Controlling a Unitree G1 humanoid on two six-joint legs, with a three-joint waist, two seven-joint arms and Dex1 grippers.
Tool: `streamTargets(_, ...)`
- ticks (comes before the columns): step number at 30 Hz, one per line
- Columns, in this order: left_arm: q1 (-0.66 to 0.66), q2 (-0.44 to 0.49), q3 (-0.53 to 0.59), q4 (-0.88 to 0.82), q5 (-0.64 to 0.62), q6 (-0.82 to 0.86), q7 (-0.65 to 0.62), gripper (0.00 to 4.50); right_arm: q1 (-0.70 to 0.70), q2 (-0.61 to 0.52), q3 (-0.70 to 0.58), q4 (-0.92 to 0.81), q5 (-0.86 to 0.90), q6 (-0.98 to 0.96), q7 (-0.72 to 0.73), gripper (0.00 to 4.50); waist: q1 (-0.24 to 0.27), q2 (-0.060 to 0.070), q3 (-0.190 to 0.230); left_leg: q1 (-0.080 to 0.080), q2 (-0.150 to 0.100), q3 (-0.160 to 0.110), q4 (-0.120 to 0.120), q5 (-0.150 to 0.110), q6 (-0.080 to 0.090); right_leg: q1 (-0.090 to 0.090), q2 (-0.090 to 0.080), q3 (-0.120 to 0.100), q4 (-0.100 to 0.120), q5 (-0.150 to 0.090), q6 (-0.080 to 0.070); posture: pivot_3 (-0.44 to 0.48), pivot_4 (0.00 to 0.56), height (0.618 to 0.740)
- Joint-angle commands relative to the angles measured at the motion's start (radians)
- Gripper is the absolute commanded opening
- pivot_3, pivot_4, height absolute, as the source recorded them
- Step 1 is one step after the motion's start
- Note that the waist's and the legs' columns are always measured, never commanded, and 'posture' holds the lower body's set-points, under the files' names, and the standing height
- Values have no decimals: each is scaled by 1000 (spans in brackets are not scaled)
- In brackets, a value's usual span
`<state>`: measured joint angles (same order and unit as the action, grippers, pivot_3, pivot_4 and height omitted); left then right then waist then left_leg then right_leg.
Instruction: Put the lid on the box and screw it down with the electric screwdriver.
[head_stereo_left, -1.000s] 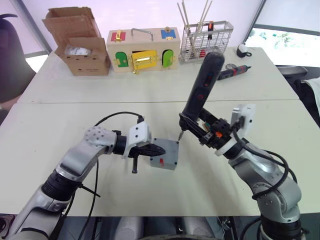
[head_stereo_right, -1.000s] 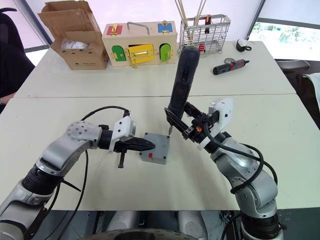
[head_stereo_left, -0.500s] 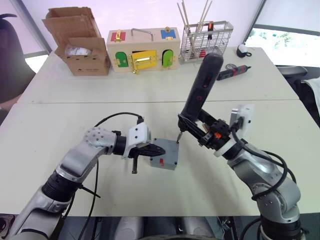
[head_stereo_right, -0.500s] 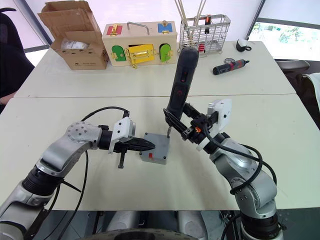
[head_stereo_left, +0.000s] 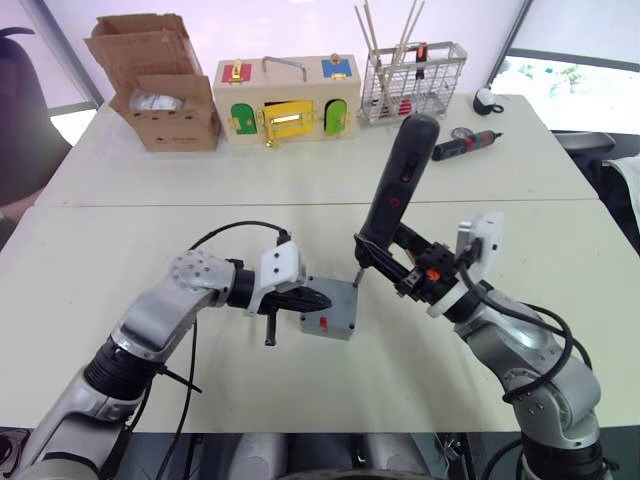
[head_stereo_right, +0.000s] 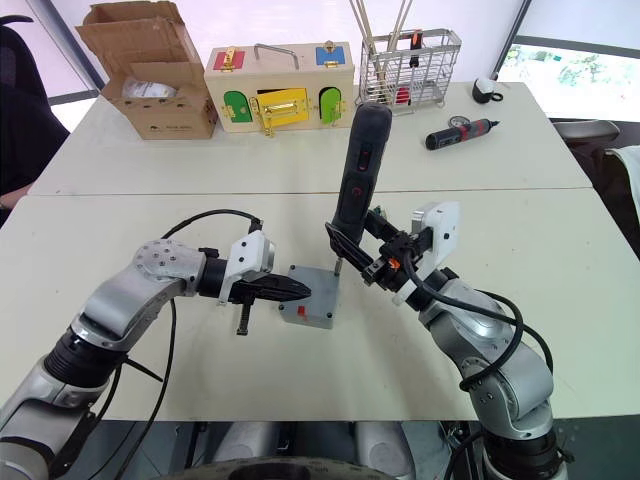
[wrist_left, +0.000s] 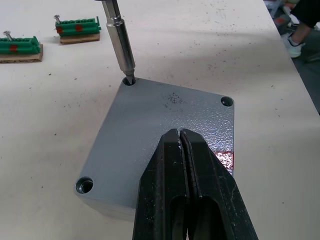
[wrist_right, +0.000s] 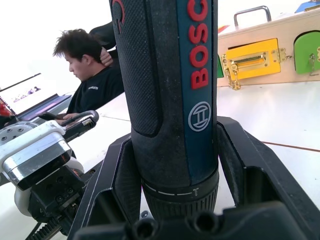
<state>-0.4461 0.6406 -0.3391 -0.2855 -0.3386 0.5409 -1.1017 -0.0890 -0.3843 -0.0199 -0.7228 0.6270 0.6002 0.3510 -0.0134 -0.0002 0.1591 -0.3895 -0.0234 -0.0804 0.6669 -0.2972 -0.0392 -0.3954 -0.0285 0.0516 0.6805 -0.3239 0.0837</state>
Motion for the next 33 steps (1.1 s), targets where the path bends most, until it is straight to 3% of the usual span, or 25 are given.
streamTargets(1, 16, 8, -31, 11, 25, 48, 13, 0, -6, 2, -4, -35, -10, -48, 13, 1844, 0, 0, 0, 0, 0, 0, 0, 0, 0, 0, 0, 0, 0, 0, 0, 0, 150, 740)
streamTargets(14, 41, 24, -82, 48, 99, -36, -2, 0, 10, -25, 77, 19, -127, -100, 74, 1844, 0, -1, -1, 1, 0, 0, 0, 0, 0, 1, 0, 0, 0, 0, 0, 0, 150, 740)
streamTargets(21, 52, 22, -105, 97, 134, -86, -6, 0, 49, -30, 108, 38, -164, -138, 99, 1844, 0, -3, -9, 7, 0, -1, -2, -1, 1, 9, 0, -1, -5, 0, 0, 0, 150, 740)
streamTargets(25, 58, 18, -121, 120, 156, -100, -6, 0, 75, -26, 123, 48, -182, -158, 105, 1844, 0, -2, -11, 21, 1, -2, -6, -3, 5, 25, 1, -2, -14, 0, 0, 0, 150, 740)
streamTargets(33, 69, 18, -137, 142, 176, -124, -10, 0, 108, -27, 135, 89, -207, -181, 113, 1844, 0, -4, -26, 22, 1, -3, -6, -5, 7, 27, 1, -2, -16, -1, 0, 0, 150, 740)
